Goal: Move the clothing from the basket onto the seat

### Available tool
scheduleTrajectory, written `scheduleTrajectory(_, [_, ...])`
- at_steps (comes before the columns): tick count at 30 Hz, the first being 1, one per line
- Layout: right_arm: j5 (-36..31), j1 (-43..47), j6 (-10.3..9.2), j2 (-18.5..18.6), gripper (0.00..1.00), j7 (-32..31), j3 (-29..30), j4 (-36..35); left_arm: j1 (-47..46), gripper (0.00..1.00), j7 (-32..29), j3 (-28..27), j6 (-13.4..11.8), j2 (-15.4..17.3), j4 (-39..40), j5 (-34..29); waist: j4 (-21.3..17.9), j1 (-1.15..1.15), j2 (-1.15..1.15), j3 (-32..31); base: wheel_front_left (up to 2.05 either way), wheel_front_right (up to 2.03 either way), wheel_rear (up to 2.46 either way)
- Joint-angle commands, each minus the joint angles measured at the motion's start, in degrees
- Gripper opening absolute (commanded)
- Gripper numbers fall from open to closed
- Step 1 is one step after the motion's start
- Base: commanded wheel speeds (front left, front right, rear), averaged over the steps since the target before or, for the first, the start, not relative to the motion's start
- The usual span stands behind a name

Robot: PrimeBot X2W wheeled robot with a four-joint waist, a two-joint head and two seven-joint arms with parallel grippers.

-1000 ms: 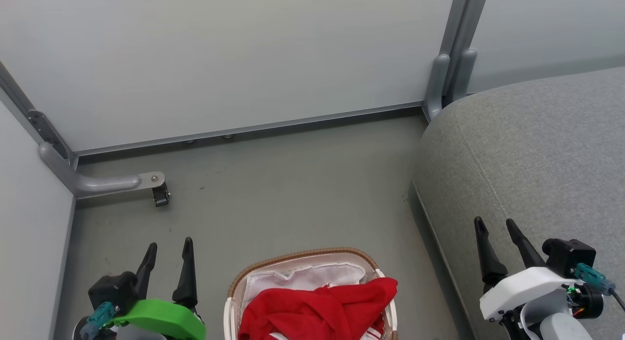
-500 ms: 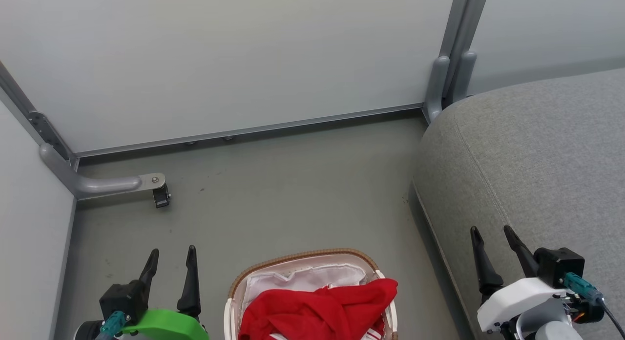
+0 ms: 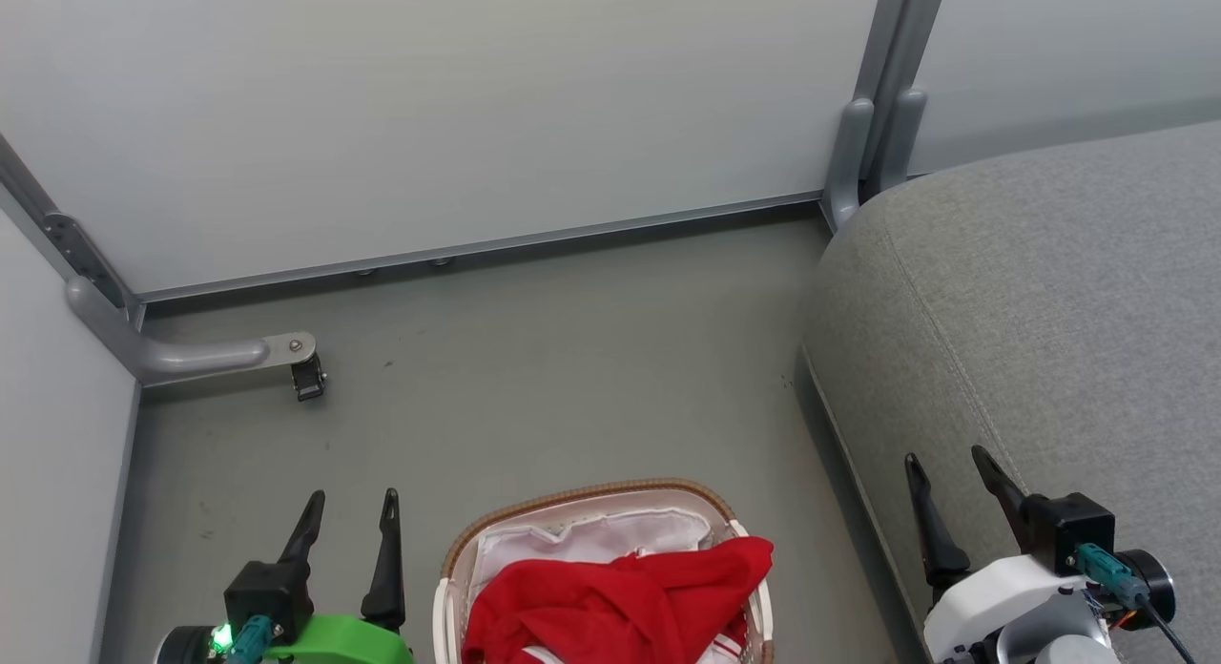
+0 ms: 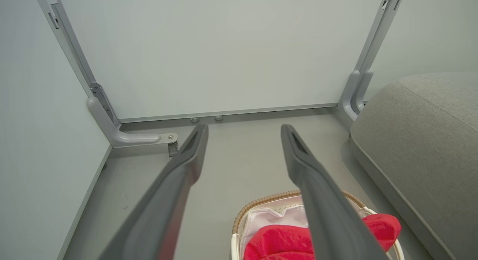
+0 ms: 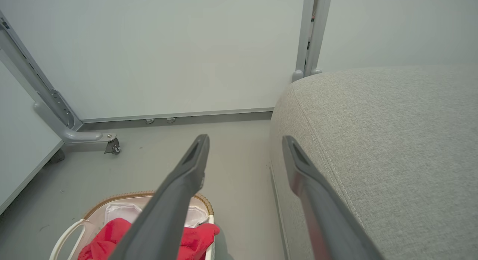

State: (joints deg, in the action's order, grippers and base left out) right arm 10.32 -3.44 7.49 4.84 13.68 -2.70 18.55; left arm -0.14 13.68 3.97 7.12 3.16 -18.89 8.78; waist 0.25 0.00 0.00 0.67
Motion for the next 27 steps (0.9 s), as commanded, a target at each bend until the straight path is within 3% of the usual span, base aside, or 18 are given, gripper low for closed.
scheduleTrajectory(1, [-1.3,0.3,0.0,0.4,1.0,0.6,-0.2,-0.1,0.5,1.0,0.6,0.2,0.3,0.0,-0.3,-1.5,-0.3,0.0,0.0,0.4,0.0,0.0,0.0])
scheduleTrajectory(12, [-5.3,-2.3,-0.01,0.7,1.0,1.6,-2.1,-1.6,-2.5,1.0,1.7,3.4,0.4,-0.1,-2.1,-5.2,-2.5,0.0,0.0,6.2,0.0,0.0,0.0])
scheduleTrajectory(27, [-4.3,-9.1,-0.01,0.6,1.0,1.6,-3.6,-5.4,-10.6,1.0,1.6,6.1,0.4,-0.2,-5.0,-3.6,-5.3,0.0,0.0,19.8,0.0,0.0,0.0])
